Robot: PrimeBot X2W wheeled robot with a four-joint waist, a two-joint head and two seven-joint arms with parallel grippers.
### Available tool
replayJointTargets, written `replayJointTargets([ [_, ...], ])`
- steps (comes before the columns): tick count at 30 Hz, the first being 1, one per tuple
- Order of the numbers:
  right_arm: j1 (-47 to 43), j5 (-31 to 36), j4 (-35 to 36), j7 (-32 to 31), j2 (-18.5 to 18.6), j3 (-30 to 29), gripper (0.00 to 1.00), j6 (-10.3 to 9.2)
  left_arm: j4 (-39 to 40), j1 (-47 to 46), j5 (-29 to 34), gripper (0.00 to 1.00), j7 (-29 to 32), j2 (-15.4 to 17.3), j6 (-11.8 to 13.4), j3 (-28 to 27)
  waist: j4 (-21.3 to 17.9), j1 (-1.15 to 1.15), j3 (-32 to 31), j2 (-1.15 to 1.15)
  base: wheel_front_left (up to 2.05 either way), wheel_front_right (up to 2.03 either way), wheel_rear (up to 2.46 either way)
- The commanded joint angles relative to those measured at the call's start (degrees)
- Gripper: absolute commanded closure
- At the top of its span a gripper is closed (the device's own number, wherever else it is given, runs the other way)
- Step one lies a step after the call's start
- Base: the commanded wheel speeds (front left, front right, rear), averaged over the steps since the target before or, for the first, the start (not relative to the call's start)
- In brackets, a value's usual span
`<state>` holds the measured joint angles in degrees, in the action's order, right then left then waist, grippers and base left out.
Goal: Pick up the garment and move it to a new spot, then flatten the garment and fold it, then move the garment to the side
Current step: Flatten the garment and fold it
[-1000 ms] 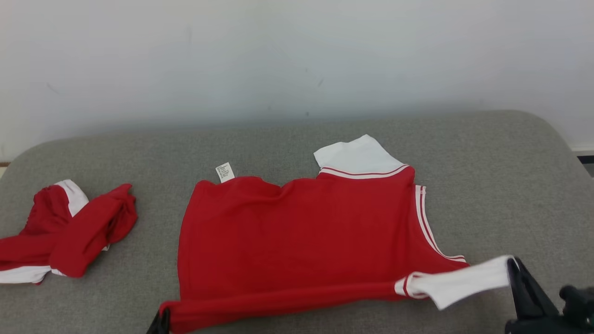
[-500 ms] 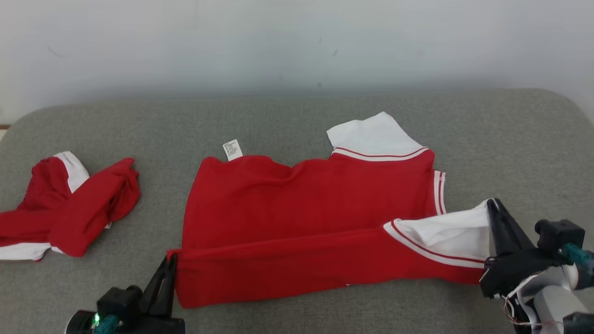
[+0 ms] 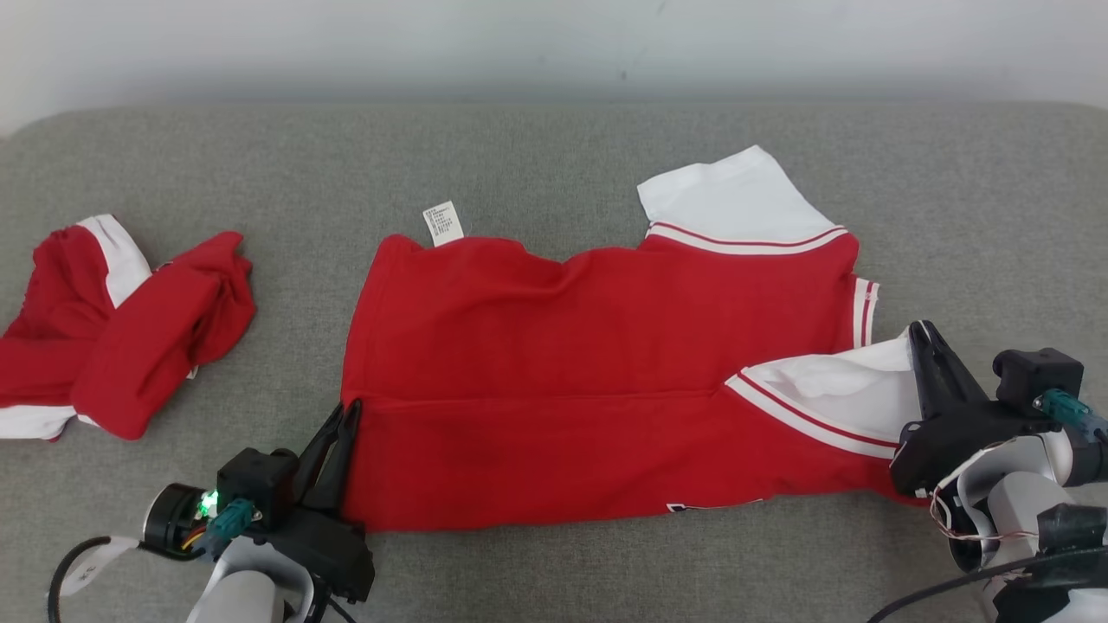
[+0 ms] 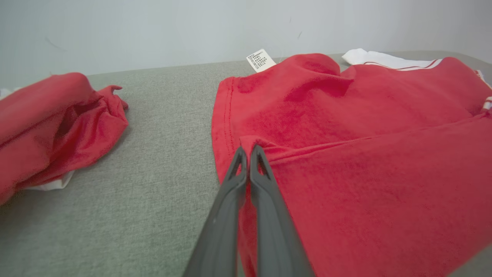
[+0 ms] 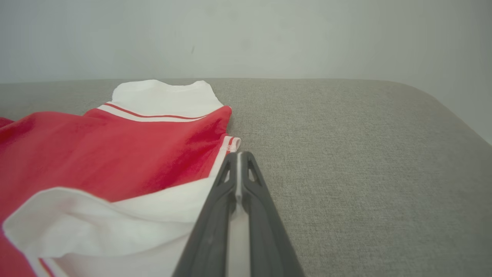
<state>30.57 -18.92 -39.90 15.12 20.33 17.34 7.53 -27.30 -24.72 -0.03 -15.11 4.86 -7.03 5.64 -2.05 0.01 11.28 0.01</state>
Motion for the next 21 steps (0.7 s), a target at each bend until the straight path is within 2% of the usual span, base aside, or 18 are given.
replayJointTargets([
  [1, 1.38, 0.45, -1.5, 0.03, -0.39, -0.01, 0.98, -0.08, -0.81, -1.0, 0.18, 1.0, -0.07, 0.07, 0.39, 0.13, 0.34, -0.01, 1.76, -0.01, 0.0, 0.0, 0.0],
  [2, 1.89, 0.68, -1.99, 0.04, -0.47, -0.28, 0.63, -0.08, -1.04, -1.35, 0.23, 1.0, -0.07, -0.01, 0.6, 0.28, 0.39, -0.01, 2.01, -0.01, 0.0, 0.0, 0.0],
  [3, 2.28, 0.63, -2.57, 0.04, -0.77, -0.78, 0.0, -0.08, -1.32, -1.6, 0.28, 0.89, -0.07, -0.08, 0.86, 0.35, 0.41, -0.01, 2.16, -0.01, 0.0, 0.0, 0.0],
  [4, 2.72, 0.78, -2.76, 0.04, -0.99, -1.28, 0.0, -0.08, -1.6, -1.82, 0.25, 0.64, -0.07, -0.18, 1.32, 0.34, 0.44, -0.01, 2.3, -0.01, 0.0, 0.0, 0.0],
  [5, 3.1, 1.15, -2.51, 0.04, -1.07, -2.06, 0.0, -0.08, -1.63, -2.1, 0.22, 0.28, -0.07, -0.25, 2.03, 0.15, 0.44, -0.01, 2.42, -0.01, 0.0, 0.0, 0.0],
  [6, 3.21, 1.55, -1.96, 0.04, -1.19, -3.01, 0.0, -0.08, -1.53, -2.31, 0.22, 0.0, -0.07, -0.34, 2.75, 0.0, 0.42, -0.01, 2.48, -0.01, 0.0, 0.0, 0.0],
  [13, -1.03, 5.57, 5.11, 0.02, -3.24, -10.05, 0.0, -0.08, 0.7, 0.44, 0.21, 0.0, -0.07, -0.52, 6.16, -0.63, 0.27, -0.01, 1.18, -0.01, 0.0, 0.0, 0.0],
  [16, -4.09, 6.22, 7.65, 0.04, -3.9, -9.97, 0.0, -0.08, 2.42, 2.83, -0.26, 0.0, -0.07, -0.62, 6.76, -0.73, 0.09, -0.01, -0.15, -0.01, 0.0, 0.0, 0.0],
  [21, -9.36, 4.73, 11.14, 0.03, -4.31, -6.3, 0.0, -0.07, 5.35, 7.29, -1.22, 0.0, -0.07, -0.89, 7.47, -1.4, -0.06, -0.01, -2.2, -0.01, 0.0, 0.0, 0.0],
])
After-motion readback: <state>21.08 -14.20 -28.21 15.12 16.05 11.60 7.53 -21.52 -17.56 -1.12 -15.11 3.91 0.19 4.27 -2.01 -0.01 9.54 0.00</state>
